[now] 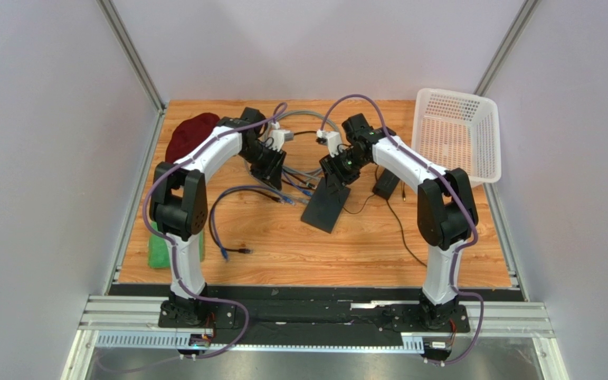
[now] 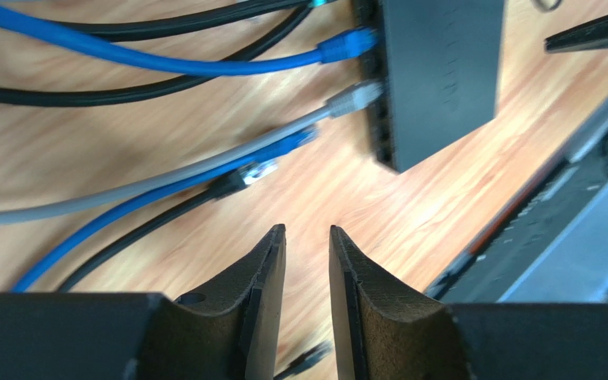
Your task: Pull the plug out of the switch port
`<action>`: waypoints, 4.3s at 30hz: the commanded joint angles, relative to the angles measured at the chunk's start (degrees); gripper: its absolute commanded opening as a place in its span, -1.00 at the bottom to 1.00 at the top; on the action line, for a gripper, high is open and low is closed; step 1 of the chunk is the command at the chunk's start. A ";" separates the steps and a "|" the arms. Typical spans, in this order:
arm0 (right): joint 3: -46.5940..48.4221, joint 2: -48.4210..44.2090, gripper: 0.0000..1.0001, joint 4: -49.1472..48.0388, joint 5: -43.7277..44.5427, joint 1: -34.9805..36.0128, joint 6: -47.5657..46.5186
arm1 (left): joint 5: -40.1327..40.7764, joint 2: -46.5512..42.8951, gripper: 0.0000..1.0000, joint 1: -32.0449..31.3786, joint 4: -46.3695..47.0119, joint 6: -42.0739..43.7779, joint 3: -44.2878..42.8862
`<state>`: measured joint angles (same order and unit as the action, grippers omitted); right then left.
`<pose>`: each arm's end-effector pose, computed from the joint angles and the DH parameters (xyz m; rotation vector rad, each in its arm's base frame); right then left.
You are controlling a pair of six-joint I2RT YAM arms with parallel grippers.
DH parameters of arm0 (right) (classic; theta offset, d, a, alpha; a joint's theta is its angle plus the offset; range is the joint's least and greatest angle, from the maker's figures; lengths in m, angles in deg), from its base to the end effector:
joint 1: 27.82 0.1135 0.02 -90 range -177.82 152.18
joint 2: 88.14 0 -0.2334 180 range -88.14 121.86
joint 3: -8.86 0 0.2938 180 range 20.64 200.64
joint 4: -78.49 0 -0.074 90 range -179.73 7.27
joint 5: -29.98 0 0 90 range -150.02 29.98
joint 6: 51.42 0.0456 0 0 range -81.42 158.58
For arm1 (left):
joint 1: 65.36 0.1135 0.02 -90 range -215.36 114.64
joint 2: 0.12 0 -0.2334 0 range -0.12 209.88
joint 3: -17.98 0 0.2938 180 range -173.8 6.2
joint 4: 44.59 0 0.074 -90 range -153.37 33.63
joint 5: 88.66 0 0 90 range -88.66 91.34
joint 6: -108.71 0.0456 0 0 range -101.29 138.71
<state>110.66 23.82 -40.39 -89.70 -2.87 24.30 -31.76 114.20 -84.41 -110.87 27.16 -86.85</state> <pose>0.3830 0.2031 0.1705 -1.0425 2.5653 0.7722 0.4016 -0.1650 0.1690 0.7732 2.7189 -0.8684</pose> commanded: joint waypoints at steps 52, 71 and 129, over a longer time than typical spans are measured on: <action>-3.80 -1.92 0.07 -1.88 4.97 2.38 -0.66 | 10.96 -1.01 -1.00 -0.20 -3.07 41.57 4.11; -3.97 -2.01 0.06 -2.67 4.54 1.42 -0.31 | 15.43 -13.78 -1.00 1.91 -24.78 47.01 8.15; -8.10 -4.12 0.10 -2.67 7.61 1.42 -2.94 | 2.71 -6.20 0.22 29.52 0.63 23.40 -18.61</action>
<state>103.38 22.62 -42.46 -82.68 -1.28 22.81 -16.04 120.54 -50.36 -112.49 39.92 -112.80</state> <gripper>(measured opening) 0.548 0.616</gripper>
